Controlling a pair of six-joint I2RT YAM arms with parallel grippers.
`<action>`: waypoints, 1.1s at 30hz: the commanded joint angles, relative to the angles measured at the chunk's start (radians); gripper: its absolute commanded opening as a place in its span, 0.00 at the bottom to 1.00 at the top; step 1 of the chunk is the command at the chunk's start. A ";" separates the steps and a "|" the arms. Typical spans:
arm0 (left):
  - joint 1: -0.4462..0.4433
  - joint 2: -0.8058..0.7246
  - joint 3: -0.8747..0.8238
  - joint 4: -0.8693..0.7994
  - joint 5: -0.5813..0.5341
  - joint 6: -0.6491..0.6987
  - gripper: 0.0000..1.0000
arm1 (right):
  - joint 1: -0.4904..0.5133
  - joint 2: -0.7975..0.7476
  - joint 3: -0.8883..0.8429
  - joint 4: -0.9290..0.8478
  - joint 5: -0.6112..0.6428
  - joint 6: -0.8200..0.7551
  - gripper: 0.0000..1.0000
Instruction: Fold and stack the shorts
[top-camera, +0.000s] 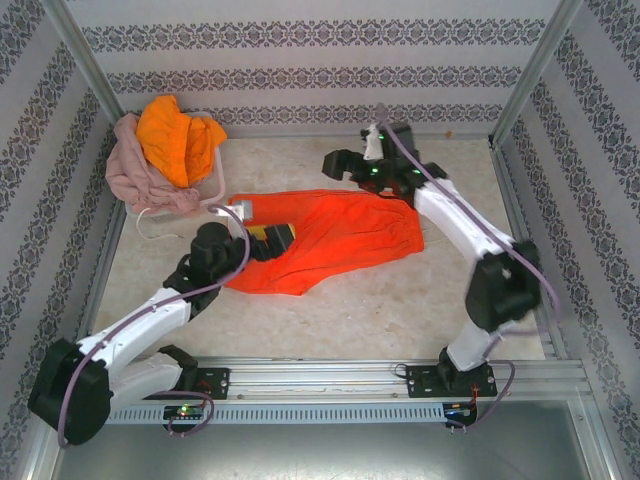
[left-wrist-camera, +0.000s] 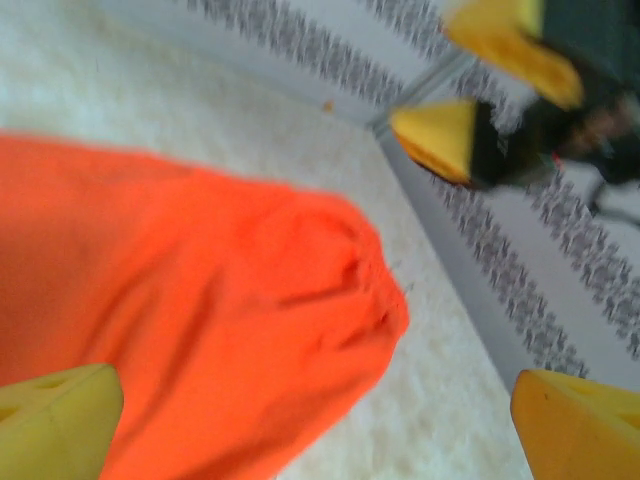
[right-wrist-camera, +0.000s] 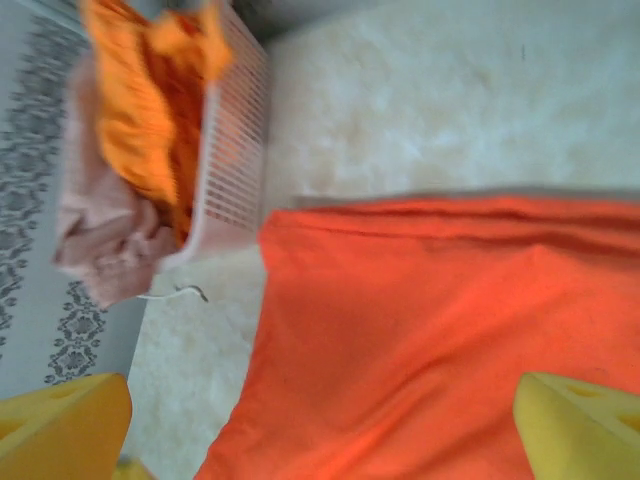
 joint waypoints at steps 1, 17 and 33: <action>0.060 0.023 0.040 -0.134 0.037 0.066 1.00 | -0.033 -0.107 -0.140 -0.013 0.103 -0.128 0.98; 0.137 0.457 -0.031 0.235 0.143 -0.039 1.00 | -0.199 -0.082 -0.436 0.012 0.005 -0.134 0.98; 0.280 0.471 -0.215 0.247 0.085 0.032 1.00 | -0.248 -0.024 -0.634 0.051 -0.011 -0.102 0.98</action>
